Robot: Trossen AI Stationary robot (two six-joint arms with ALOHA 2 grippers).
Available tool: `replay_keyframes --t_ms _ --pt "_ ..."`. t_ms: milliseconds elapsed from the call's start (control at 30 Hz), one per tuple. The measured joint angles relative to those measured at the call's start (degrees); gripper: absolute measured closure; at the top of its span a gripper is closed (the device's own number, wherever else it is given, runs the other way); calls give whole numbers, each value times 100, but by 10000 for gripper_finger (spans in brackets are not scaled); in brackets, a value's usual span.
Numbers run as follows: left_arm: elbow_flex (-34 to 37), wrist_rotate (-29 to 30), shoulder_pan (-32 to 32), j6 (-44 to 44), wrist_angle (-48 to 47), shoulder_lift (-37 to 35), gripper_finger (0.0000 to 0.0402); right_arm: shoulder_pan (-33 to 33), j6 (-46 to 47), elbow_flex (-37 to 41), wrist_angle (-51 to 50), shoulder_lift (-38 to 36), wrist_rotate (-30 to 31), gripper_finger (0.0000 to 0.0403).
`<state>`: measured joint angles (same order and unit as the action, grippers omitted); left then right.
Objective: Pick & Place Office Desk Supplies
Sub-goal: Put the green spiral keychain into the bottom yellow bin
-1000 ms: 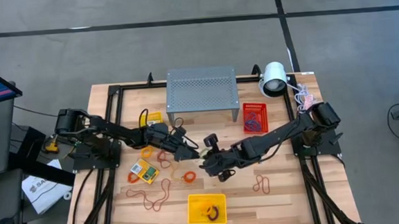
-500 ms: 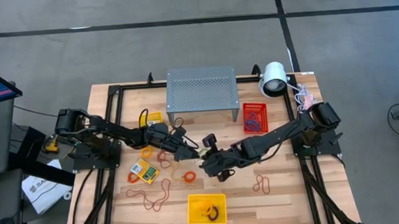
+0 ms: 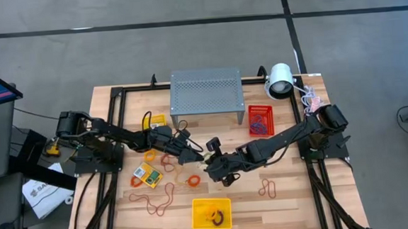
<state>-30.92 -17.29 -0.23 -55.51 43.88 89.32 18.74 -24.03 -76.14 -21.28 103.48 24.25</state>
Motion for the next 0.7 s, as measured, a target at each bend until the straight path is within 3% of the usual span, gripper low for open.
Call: replay_keyframes --t_ms 400,700 --pt "0 21 0 169 4 0 389 0 2 0 -4 0 -2 393" --pt "0 14 0 321 8 0 394 0 10 0 55 0 -24 379"
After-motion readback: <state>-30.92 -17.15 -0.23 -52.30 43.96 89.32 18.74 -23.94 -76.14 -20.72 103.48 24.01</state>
